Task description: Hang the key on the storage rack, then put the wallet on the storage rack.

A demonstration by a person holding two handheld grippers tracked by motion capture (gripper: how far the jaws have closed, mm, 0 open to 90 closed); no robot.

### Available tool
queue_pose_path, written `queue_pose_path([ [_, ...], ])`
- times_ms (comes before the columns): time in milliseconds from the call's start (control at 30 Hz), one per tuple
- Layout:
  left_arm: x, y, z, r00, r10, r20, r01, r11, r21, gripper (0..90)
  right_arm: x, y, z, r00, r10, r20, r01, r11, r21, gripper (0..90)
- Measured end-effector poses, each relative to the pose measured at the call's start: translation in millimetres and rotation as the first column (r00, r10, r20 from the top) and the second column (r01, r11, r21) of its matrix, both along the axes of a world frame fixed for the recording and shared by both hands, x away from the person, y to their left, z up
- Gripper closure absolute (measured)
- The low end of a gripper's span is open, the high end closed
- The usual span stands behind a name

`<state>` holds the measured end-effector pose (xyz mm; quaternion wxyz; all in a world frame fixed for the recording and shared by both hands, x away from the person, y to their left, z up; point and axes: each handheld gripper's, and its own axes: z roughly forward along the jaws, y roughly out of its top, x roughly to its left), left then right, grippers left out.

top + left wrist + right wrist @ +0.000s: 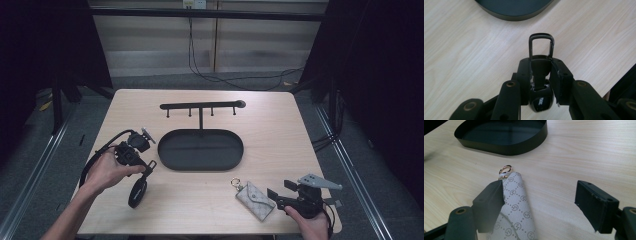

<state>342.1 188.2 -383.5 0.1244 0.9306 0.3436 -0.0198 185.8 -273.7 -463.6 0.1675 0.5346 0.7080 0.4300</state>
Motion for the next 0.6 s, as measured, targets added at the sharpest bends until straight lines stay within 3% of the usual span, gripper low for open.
queue_pose_path([
  [300, -0.6, 5.0, 17.3, 0.9987, 0.037, 0.034, -0.037, 0.9993, -0.004, 70.9, 0.1, -0.4, 0.0, 1.0, -0.001, -0.003, 0.001, 1.0, 0.0, 23.1],
  [600, 0.5, 4.9, 31.2, 0.9984, 0.024, 0.051, -0.024, 0.9997, -0.001, 70.9, -0.3, -0.5, 0.1, 1.0, -0.006, -0.002, 0.006, 1.0, 0.002, 23.1],
])
